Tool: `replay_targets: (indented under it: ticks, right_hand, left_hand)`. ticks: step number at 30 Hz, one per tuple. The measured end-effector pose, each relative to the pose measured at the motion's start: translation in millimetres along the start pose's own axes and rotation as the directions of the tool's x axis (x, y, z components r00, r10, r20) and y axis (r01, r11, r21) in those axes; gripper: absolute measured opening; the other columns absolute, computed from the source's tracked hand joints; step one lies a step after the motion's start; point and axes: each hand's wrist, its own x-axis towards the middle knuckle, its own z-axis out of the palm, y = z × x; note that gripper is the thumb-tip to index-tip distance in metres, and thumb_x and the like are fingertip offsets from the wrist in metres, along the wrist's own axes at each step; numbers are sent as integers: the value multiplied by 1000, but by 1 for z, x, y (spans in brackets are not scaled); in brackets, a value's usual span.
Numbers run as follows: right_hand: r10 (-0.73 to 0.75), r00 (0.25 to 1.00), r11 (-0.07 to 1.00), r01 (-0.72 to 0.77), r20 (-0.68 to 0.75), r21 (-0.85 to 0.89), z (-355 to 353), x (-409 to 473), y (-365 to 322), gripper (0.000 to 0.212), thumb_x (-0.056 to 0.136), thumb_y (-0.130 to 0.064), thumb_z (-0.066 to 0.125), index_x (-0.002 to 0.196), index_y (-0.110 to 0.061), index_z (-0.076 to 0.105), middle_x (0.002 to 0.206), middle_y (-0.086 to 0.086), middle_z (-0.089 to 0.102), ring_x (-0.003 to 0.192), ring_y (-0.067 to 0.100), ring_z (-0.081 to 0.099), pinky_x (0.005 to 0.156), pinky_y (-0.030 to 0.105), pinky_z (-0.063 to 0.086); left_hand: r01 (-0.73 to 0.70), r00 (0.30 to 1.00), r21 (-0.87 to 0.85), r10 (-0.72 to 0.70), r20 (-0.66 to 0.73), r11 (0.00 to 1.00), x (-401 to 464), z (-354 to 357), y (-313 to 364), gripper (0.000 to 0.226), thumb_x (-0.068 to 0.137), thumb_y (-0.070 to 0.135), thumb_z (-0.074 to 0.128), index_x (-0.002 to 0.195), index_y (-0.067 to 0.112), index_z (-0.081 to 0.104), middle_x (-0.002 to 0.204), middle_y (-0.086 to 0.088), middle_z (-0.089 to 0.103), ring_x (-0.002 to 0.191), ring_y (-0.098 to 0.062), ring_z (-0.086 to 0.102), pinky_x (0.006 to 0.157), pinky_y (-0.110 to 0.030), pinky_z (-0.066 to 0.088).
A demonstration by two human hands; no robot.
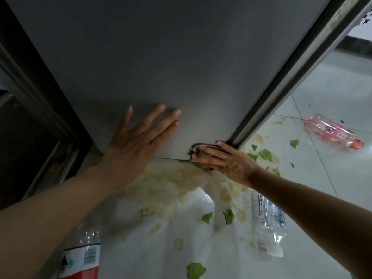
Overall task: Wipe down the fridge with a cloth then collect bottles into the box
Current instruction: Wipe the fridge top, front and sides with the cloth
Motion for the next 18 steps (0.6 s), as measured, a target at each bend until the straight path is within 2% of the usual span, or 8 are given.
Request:
replay_targets:
  ticks: [2, 5, 8, 10, 12, 14, 16, 18]
  right_hand:
    - [-90, 993, 995, 86, 82, 53, -4, 8, -5, 76, 89, -6, 35, 138, -24, -20, 144, -1, -39, 132, 26, -35, 110, 49, -24]
    - [-141, 984, 989, 135, 108, 57, -8, 9, -5, 75, 92, -10, 49, 142, -27, -6, 153, -3, -27, 137, 26, -30, 108, 46, -21]
    - [35, 993, 998, -28, -110, 60, -7, -7, 15, 65, 81, -13, 65, 138, -36, 44, 160, -4, 6, 147, 27, -5, 117, 49, -12]
    - [208, 940, 977, -187, -272, 100, -1, -24, 28, 56, 80, -12, 68, 129, -35, 57, 158, -5, 21, 147, 27, 11, 119, 49, -1]
    - [280, 906, 959, -252, -317, 127, 6, -37, 33, 52, 84, -13, 66, 132, -31, 55, 156, -4, 26, 145, 25, 19, 119, 50, 3]
    - [264, 919, 963, -234, -293, 133, 15, -37, 25, 58, 80, -10, 68, 132, -32, 55, 156, -4, 26, 146, 26, 16, 119, 50, 3]
    - [152, 972, 984, -130, -180, 124, 23, -30, 6, 66, 72, -8, 71, 129, -35, 55, 157, -4, 22, 147, 27, 7, 118, 50, -2]
    - [43, 998, 996, -40, -37, 86, 30, -23, -13, 74, 74, -15, 72, 137, -37, 42, 158, -4, 4, 145, 27, -11, 115, 50, -15]
  left_hand:
    - [1, 1000, 1, -1, 6, 1000, 1, 1, 1, 75, 75, 2, 35, 147, 17, 27, 158, 4, 8, 145, -21, 11, 109, -58, 4]
    - [27, 999, 4, -27, -19, 1000, -1, 2, 7, 74, 76, 1, 32, 148, 17, 24, 159, 3, 8, 145, -23, 10, 110, -57, 1]
    - [2, 998, 0, -2, -62, 1000, -3, 3, 12, 76, 76, -2, 37, 148, 15, 23, 158, 1, 13, 145, -23, 12, 111, -55, -2]
    - [-73, 993, 2, 73, -94, 997, -4, 4, 14, 69, 80, -3, 35, 147, 13, 27, 157, 0, 19, 144, -21, 16, 111, -56, 4]
    - [-121, 990, 5, 121, -76, 993, -3, 9, 17, 65, 82, -2, 29, 145, 13, 33, 156, 0, 22, 142, -19, 19, 108, -56, 11]
    - [-129, 991, -6, 129, -37, 992, 0, 15, 19, 65, 80, -1, 27, 143, 11, 36, 155, 0, 20, 142, -20, 19, 106, -58, 11]
    - [-126, 992, 4, 126, -23, 992, 1, 19, 18, 68, 78, -3, 37, 144, 10, 34, 156, 0, 18, 142, -20, 18, 105, -59, 11]
    - [-127, 992, 21, 127, -11, 992, 1, 19, 16, 76, 72, -5, 48, 145, 10, 32, 156, 0, 16, 143, -20, 17, 106, -60, 12]
